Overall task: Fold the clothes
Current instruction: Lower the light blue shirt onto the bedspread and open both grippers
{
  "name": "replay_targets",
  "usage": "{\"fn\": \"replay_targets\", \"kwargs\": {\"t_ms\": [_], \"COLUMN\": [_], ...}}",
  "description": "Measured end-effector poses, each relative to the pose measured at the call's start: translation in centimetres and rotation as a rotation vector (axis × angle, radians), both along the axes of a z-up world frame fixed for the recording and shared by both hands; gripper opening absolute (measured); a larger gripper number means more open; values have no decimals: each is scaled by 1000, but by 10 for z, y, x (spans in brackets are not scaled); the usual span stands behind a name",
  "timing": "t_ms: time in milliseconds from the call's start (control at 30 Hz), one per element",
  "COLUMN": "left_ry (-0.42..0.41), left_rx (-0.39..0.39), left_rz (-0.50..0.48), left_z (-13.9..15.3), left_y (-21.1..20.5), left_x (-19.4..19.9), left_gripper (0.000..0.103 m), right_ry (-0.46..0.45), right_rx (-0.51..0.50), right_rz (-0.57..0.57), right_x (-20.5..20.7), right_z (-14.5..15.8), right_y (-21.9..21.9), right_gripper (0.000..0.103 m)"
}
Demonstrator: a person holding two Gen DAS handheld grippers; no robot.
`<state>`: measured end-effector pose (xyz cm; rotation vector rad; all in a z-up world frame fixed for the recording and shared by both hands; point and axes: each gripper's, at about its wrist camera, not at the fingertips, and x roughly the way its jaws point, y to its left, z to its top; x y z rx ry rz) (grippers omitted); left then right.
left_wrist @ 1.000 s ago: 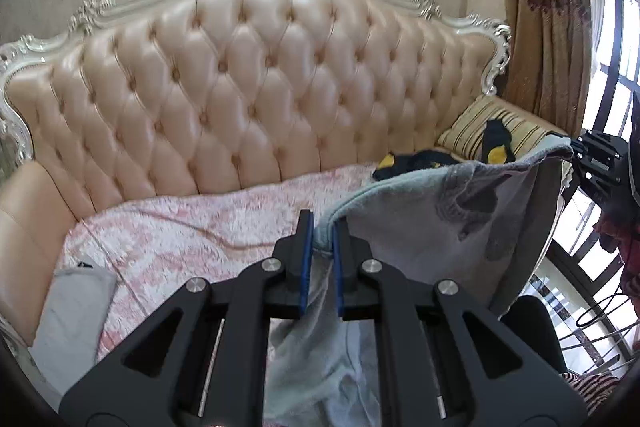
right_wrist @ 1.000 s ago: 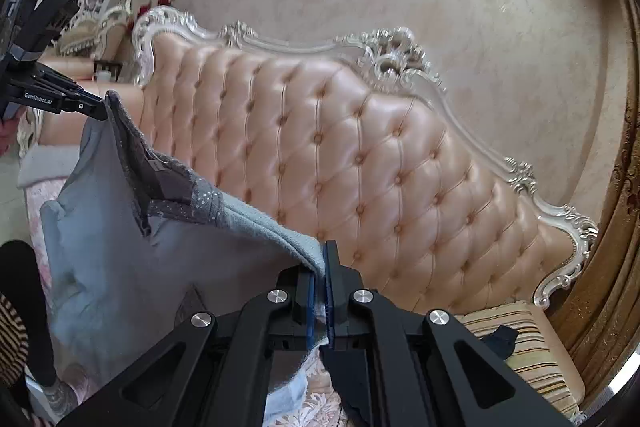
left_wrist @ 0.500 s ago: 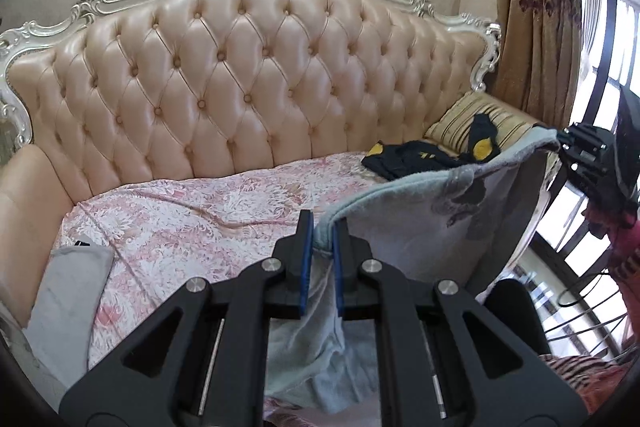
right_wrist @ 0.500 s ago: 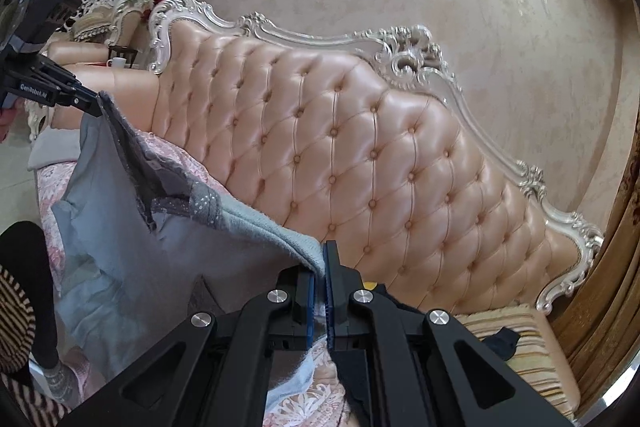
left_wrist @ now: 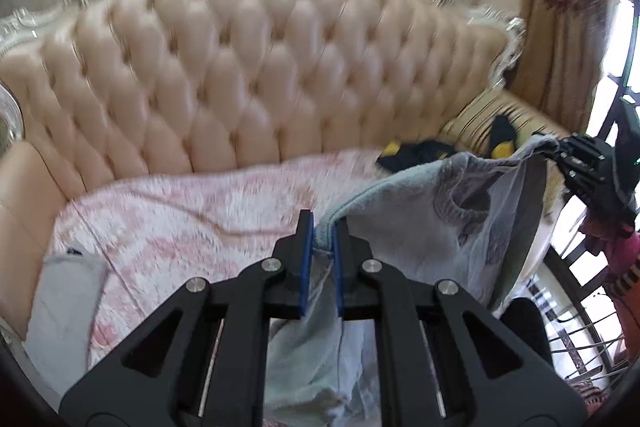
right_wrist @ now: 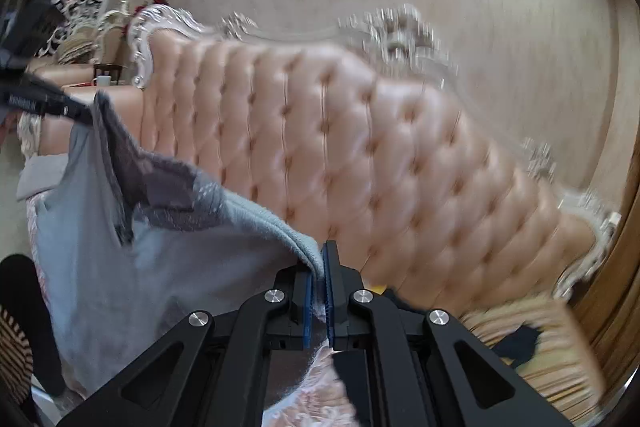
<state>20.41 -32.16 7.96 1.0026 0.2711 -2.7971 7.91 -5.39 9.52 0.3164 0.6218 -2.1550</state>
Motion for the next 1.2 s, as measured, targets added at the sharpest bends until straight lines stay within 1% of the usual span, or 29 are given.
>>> {"fn": "replay_targets", "kwargs": {"t_ms": [133, 233, 433, 600, 700, 800, 933, 1067, 1133, 1200], "left_ry": [-110, -195, -292, -375, -408, -442, -476, -510, -526, -547], "left_rx": [6, -7, 19, 35, 45, 51, 28, -7, -10, -7], "left_rz": [13, 16, 37, 52, 71, 90, 94, 89, 94, 102], "left_z": [-44, -74, -123, -162, -180, -198, -215, -227, -233, -241], "left_y": [-23, -32, -48, -55, -61, -66, -67, -67, -70, -73], "left_x": [-47, -72, -111, -142, -155, -167, -180, -190, -194, -197], "left_gripper": [11, 11, 11, 11, 11, 11, 11, 11, 14, 15], "right_ry": [-132, -188, -292, -381, -429, -457, -503, -527, -545, -562], "right_rx": [54, 102, 191, 239, 262, 298, 335, 371, 391, 416], "right_rz": [-38, -56, -94, -136, -157, -173, -193, -197, -197, -198], "right_x": [-55, -80, -122, -152, -167, -178, -190, -195, -199, -201], "right_z": [-45, -73, -128, -168, -188, -208, -230, -244, -252, -260], "right_y": [-33, -52, -87, -104, -113, -123, -133, -139, -141, -143], "right_gripper": [4, 4, 4, 4, 4, 4, 5, 7, 7, 8]}}
